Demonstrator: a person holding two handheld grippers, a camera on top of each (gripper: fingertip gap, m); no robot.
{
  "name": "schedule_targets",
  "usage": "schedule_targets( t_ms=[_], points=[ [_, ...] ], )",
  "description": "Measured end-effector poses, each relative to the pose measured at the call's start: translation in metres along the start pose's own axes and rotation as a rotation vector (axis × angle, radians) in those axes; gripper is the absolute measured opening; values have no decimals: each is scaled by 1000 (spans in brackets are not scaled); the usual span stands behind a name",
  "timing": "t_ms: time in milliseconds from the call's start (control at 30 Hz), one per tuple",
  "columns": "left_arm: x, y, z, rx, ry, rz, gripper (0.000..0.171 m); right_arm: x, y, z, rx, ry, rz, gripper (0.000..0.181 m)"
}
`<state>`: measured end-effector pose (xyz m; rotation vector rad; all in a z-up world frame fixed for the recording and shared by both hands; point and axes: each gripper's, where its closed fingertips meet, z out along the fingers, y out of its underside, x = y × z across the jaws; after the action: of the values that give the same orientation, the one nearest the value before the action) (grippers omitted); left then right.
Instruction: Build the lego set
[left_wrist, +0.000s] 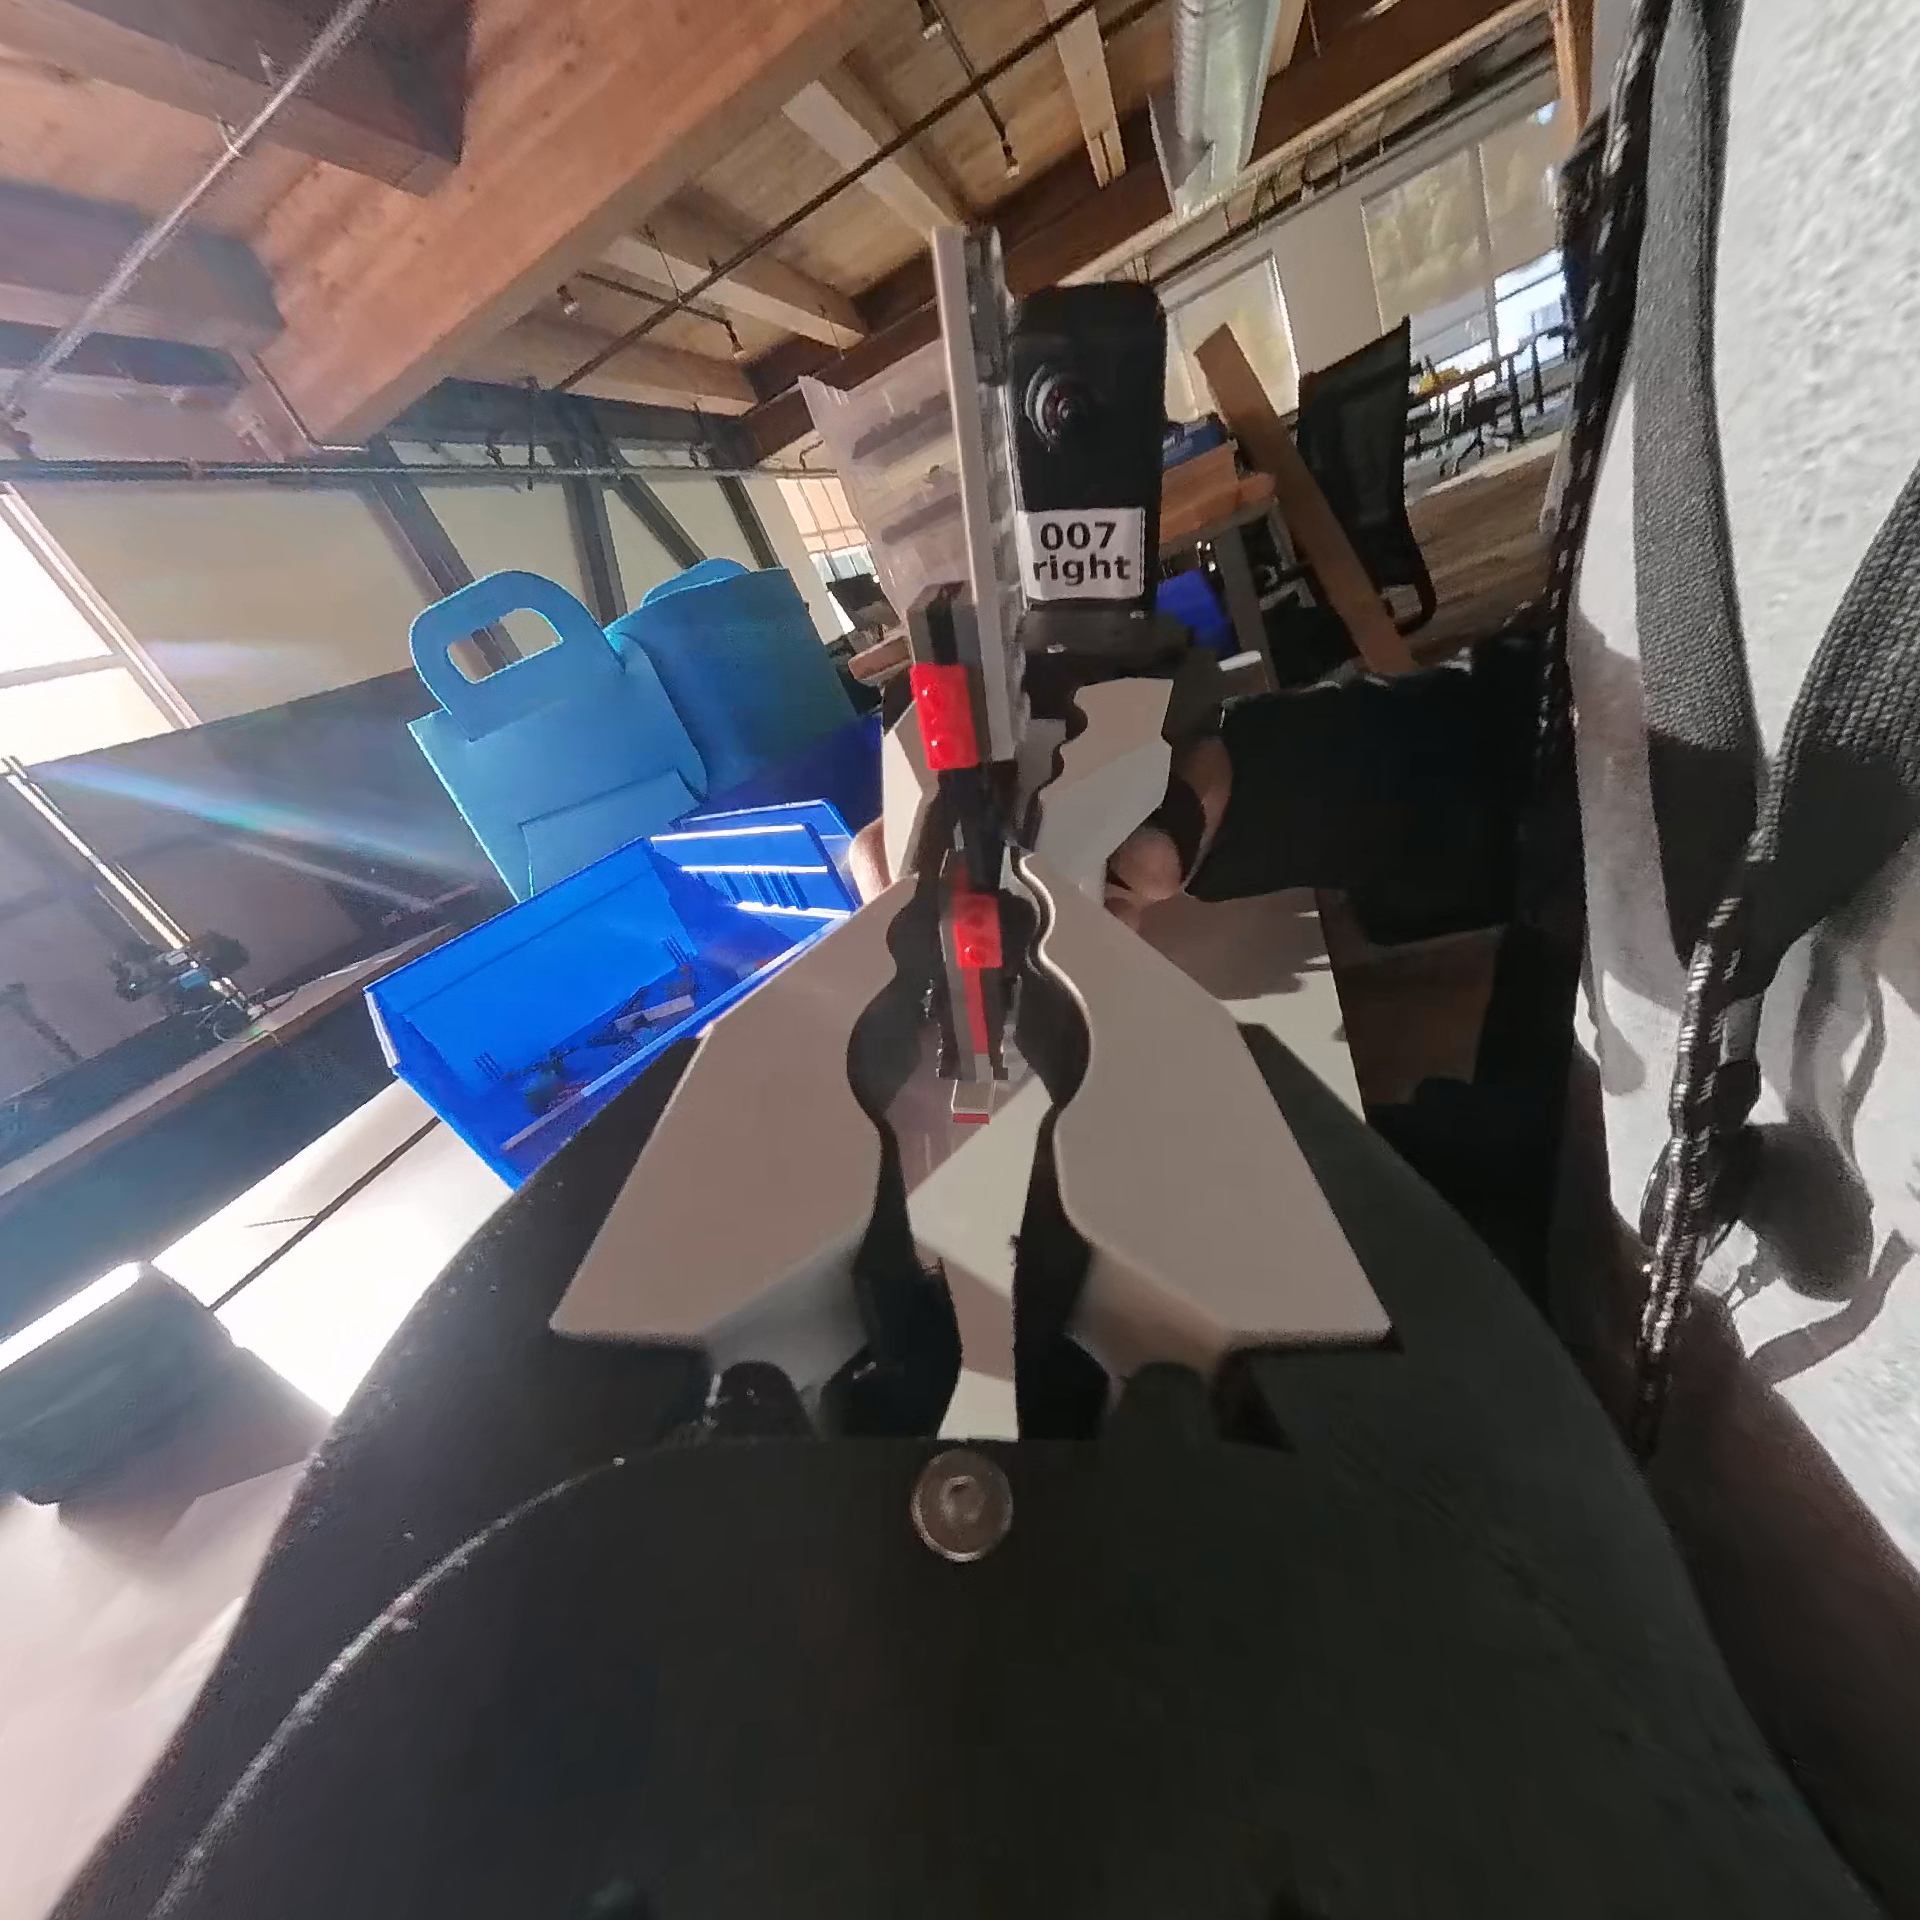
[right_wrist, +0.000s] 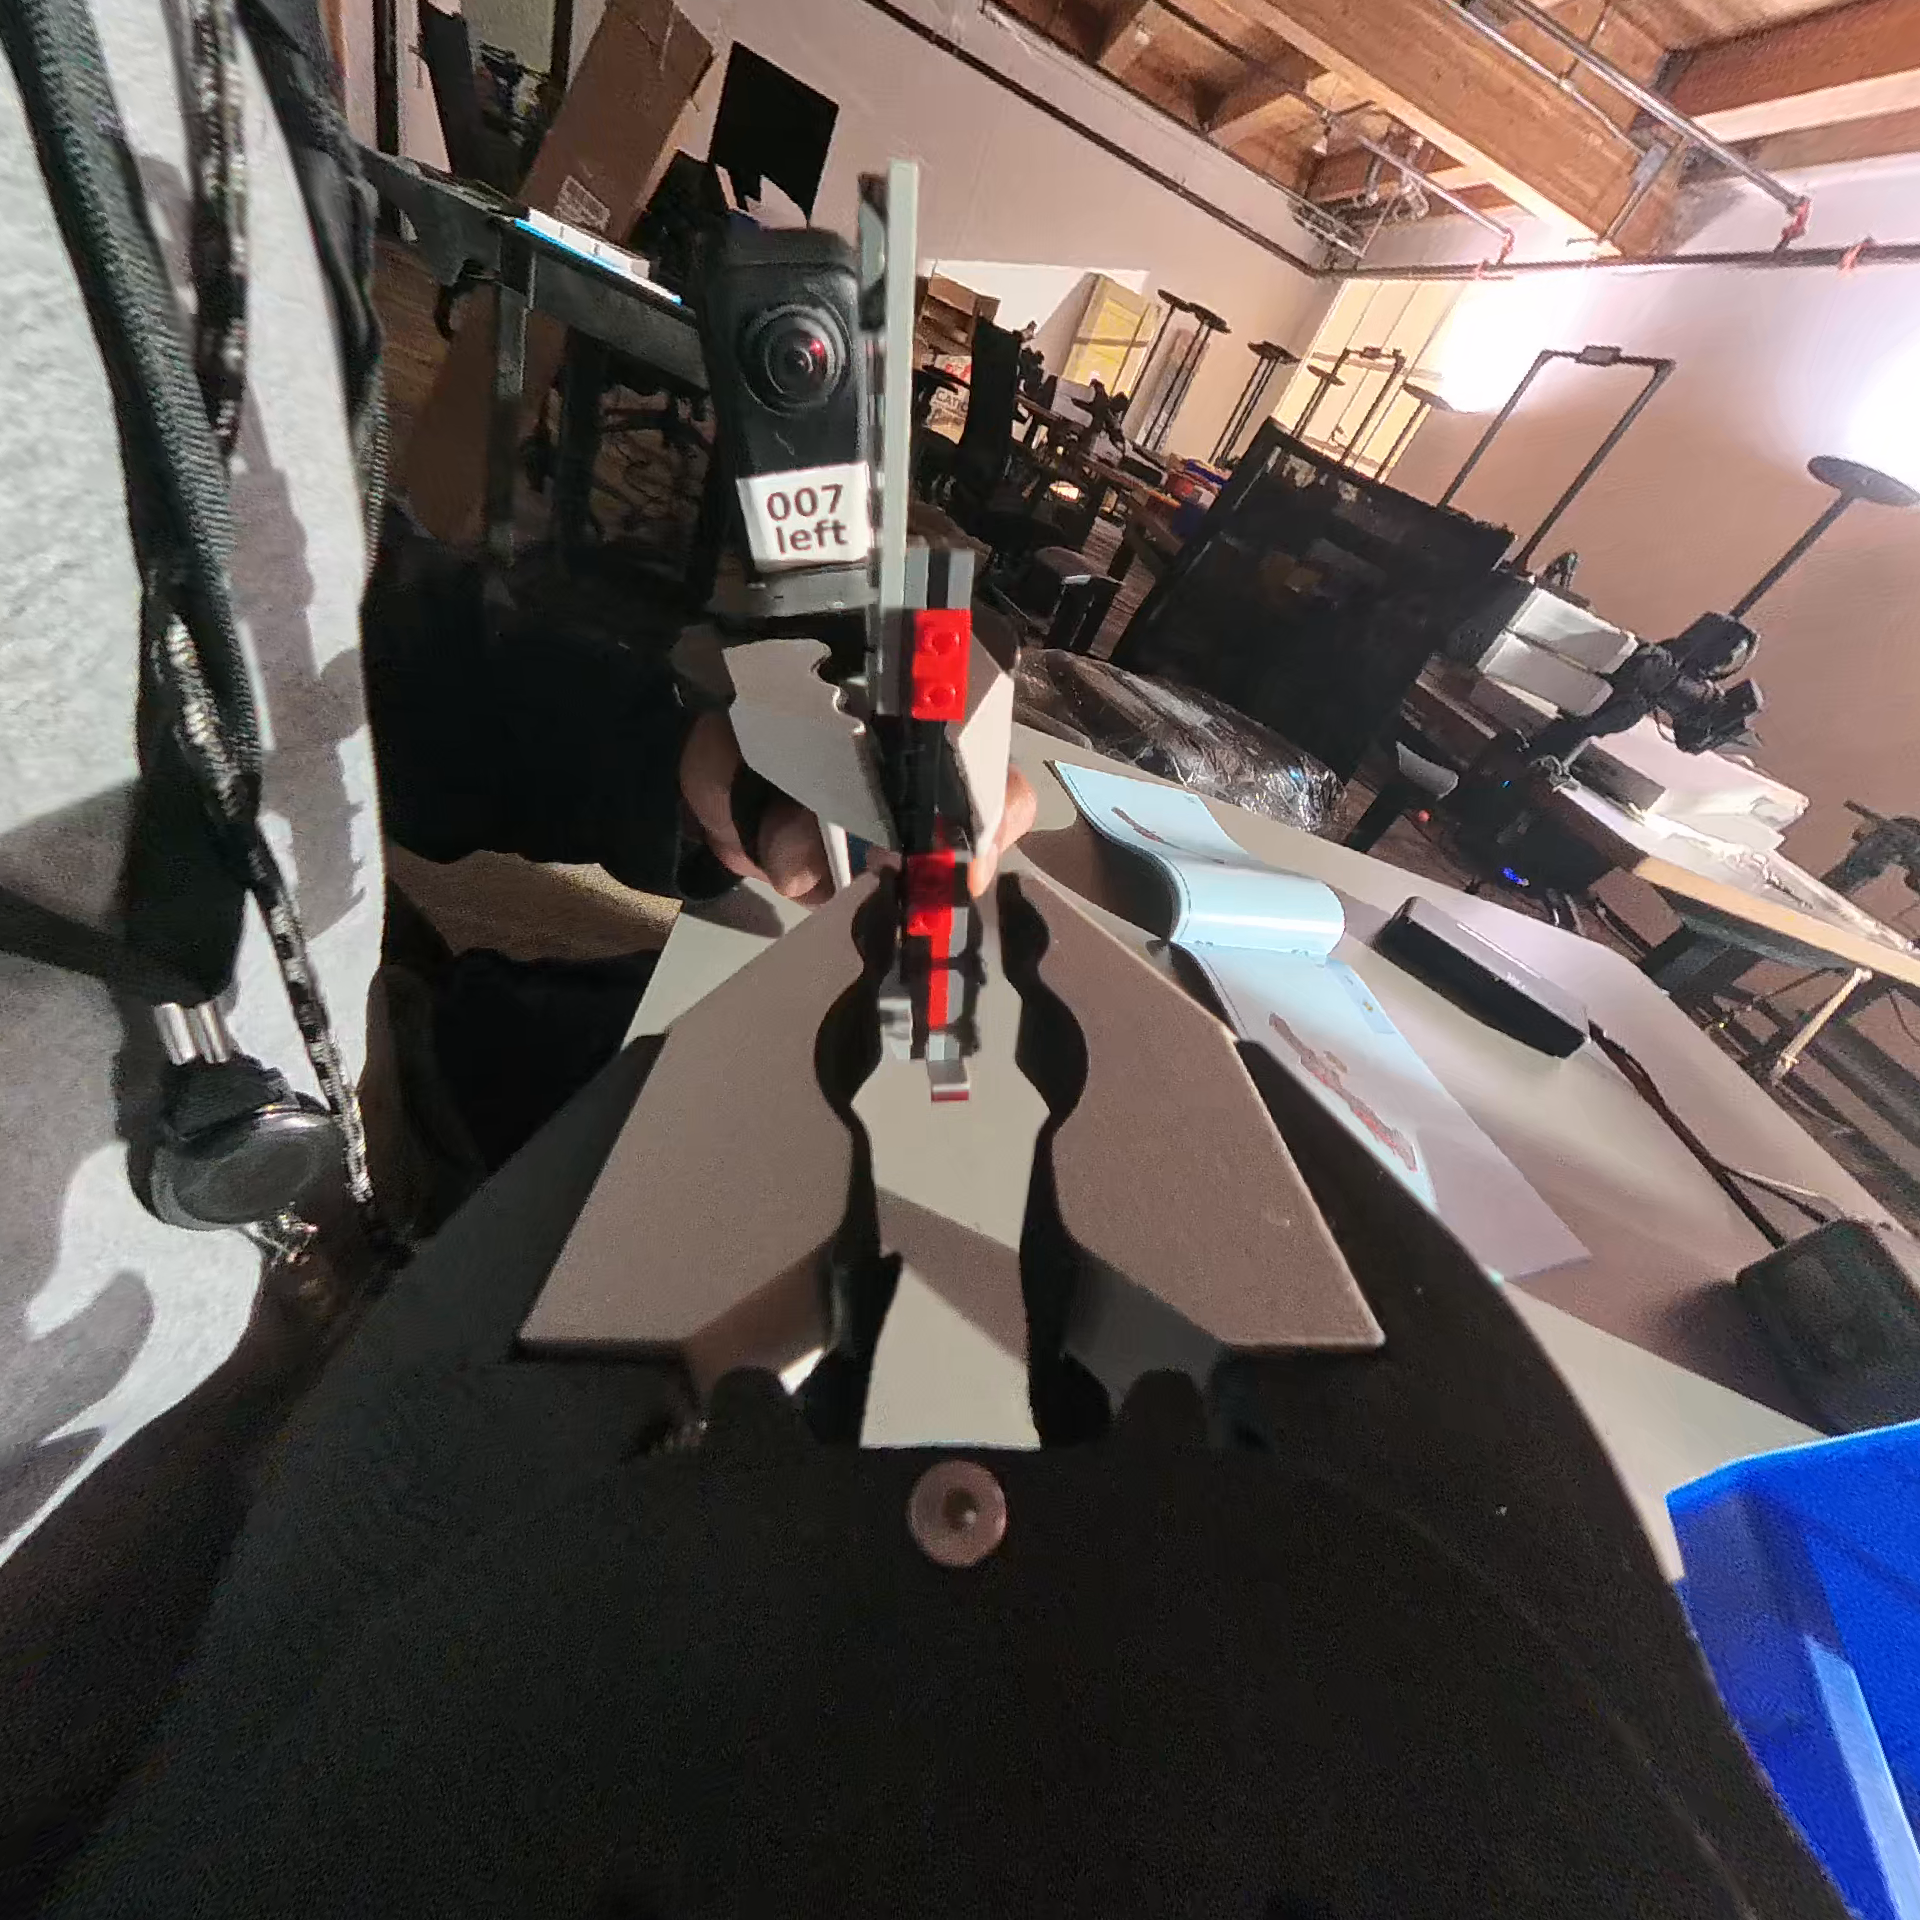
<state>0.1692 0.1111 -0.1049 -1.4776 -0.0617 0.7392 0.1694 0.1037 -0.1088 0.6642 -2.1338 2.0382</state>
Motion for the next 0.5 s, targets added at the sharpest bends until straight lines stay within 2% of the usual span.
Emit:
schedule_targets(
  t_ms=[500],
  points=[
    [-3, -8, -3, 120, 29, -132, 13, -1, 1, 4, -16, -15, 16, 18]
  ],
)
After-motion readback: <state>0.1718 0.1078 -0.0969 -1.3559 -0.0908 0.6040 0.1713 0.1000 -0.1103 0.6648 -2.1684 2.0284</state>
